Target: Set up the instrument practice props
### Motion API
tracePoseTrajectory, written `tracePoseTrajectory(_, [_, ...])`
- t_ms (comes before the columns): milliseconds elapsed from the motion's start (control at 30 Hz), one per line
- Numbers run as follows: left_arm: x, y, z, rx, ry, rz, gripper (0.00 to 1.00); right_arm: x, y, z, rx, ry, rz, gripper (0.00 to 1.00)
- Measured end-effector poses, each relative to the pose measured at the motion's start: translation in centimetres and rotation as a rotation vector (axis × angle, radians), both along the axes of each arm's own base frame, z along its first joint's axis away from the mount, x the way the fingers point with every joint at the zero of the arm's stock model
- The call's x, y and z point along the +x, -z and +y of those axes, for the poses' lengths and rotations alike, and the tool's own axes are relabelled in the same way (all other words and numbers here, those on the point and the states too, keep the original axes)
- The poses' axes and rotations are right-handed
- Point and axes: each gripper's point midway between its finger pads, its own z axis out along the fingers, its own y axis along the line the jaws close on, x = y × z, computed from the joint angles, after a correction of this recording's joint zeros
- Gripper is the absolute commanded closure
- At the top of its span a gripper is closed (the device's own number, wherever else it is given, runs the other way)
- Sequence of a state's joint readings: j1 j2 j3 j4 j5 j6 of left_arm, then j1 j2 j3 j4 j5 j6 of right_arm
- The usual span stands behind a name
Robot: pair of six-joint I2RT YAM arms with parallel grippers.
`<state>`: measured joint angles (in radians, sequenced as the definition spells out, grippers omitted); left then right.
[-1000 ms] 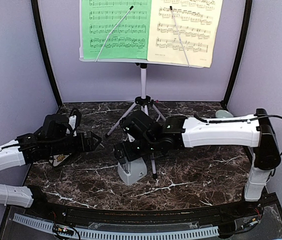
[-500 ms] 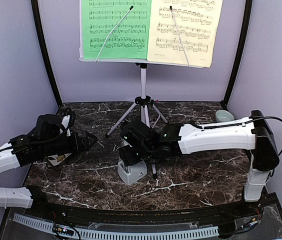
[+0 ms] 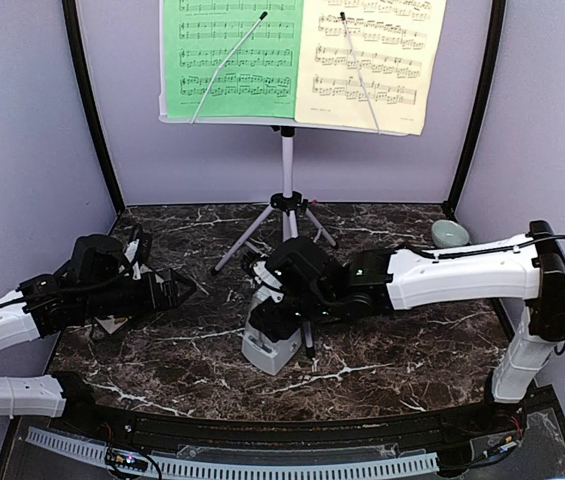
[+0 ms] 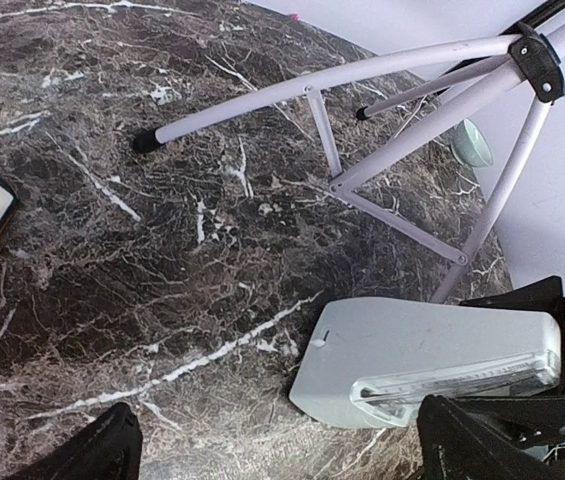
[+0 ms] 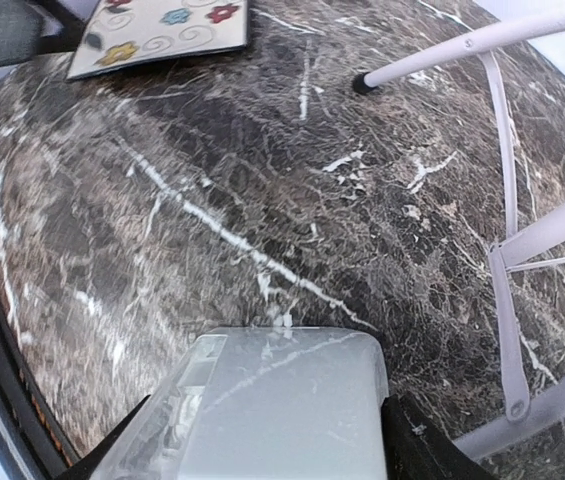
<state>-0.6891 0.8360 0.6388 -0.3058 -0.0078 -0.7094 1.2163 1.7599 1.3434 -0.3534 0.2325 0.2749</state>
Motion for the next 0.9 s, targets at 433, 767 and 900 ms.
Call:
tracePoseTrajectory(433, [-3.6, 1.1, -3.7, -0.188, 0.249, 0.046, 0.29, -4.5, -6.0, -2.9, 0.189, -0.339, -0.211, 0.61])
tracePoseTrajectory(767, [-5.9, -2.7, -5.9, -0.329, 0.493, -0.166, 0.37, -7.5, -9.6, -2.8, 0.255, -0.516, -0.304, 0.65])
tracePoseTrajectory(900, [-6.6, -2.1, -6.4, -0.342, 0.547, -0.162, 0.39, -8.6, -10.8, -2.8, 0.25, -0.564, -0.333, 0.67])
